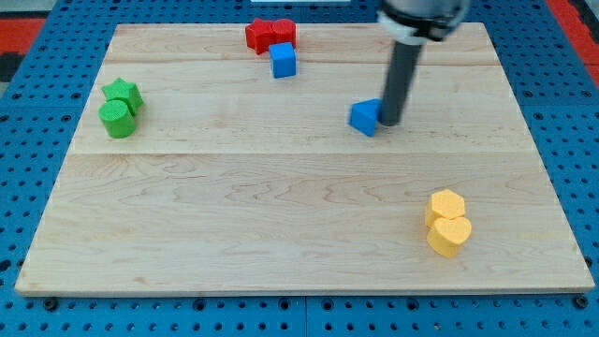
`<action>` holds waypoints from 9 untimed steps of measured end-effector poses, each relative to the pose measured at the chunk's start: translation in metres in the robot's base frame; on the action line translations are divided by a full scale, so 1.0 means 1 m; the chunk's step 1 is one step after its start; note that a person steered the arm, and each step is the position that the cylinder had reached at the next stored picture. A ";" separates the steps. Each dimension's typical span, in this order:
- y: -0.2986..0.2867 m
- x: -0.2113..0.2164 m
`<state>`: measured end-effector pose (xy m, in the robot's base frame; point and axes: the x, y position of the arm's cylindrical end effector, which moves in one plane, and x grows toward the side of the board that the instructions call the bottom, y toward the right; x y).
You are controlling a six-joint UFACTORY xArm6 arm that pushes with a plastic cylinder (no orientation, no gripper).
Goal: Move the blue blocks below the red blocks
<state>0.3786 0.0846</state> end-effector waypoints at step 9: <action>-0.114 -0.064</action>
